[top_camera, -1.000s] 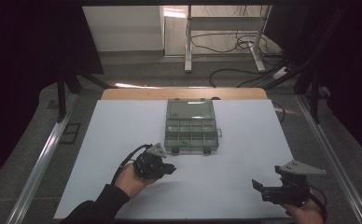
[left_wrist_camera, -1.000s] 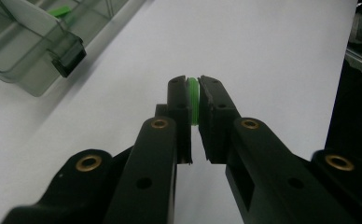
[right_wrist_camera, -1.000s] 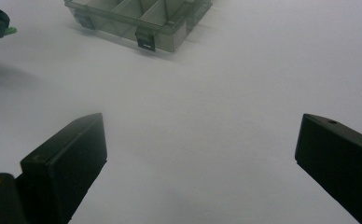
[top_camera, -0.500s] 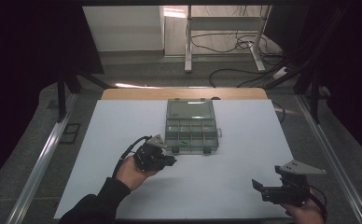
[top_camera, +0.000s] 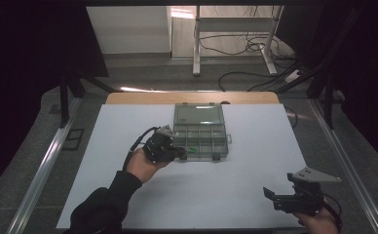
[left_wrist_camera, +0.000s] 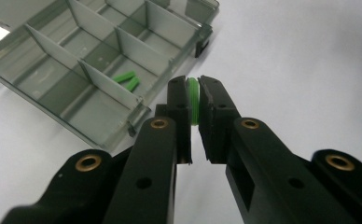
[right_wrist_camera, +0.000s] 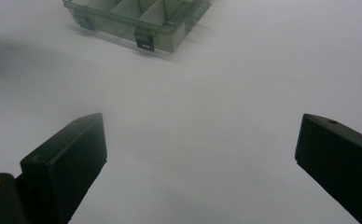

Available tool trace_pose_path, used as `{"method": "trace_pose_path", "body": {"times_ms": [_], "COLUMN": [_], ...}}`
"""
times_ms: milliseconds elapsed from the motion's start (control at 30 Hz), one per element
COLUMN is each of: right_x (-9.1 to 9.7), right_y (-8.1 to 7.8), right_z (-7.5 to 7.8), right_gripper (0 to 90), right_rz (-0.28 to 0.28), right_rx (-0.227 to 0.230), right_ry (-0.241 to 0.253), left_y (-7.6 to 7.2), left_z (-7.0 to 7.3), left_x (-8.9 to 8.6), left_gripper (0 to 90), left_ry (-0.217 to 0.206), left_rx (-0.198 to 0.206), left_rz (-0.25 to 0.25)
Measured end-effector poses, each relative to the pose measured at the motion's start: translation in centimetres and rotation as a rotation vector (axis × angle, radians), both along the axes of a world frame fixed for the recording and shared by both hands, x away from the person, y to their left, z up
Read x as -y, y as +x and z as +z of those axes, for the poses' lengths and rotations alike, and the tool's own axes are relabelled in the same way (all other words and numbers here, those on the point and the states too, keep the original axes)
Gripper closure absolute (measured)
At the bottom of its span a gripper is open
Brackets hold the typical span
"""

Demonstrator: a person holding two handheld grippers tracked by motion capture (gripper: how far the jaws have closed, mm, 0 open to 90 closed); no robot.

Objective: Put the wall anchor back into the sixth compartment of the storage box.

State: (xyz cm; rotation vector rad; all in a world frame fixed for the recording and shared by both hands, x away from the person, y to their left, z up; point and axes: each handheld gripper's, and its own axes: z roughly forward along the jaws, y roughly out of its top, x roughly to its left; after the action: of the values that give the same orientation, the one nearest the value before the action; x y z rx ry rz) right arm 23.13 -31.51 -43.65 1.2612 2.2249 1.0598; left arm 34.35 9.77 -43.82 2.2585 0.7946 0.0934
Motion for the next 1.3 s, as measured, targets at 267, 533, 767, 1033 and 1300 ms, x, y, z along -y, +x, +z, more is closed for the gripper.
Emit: {"method": "trace_pose_path", "body": {"times_ms": [267,533,767,1033,1300], "right_x": [0.0,0.1,0.2,0.1,0.1], "right_y": [0.0,0.0,0.0,0.0,0.0], "right_z": [0.0,0.0,0.0,0.0,0.0], "right_gripper": [2.1,1.8,1.5,1.6,1.5], "right_rz": [-0.001,-0.010,-0.022,-0.016,-0.012], "right_rx": [-0.001,0.000,-0.002,-0.001,-0.002], "right_ry": [0.002,0.006,0.008,0.007,0.004], "left_y": [1.6,3.4,4.7,5.9,6.9], "left_z": [0.3,0.6,0.7,-0.2,-1.7], "left_x": [0.8,1.6,2.6,3.6,4.4], "left_gripper": [83.6,83.6,83.5,83.3,83.1], "left_ry": [0.033,0.078,0.110,0.155,0.177], "left_rx": [-0.005,-0.010,-0.021,-0.026,-0.039], "left_rz": [0.005,0.005,0.005,0.007,0.021]}}
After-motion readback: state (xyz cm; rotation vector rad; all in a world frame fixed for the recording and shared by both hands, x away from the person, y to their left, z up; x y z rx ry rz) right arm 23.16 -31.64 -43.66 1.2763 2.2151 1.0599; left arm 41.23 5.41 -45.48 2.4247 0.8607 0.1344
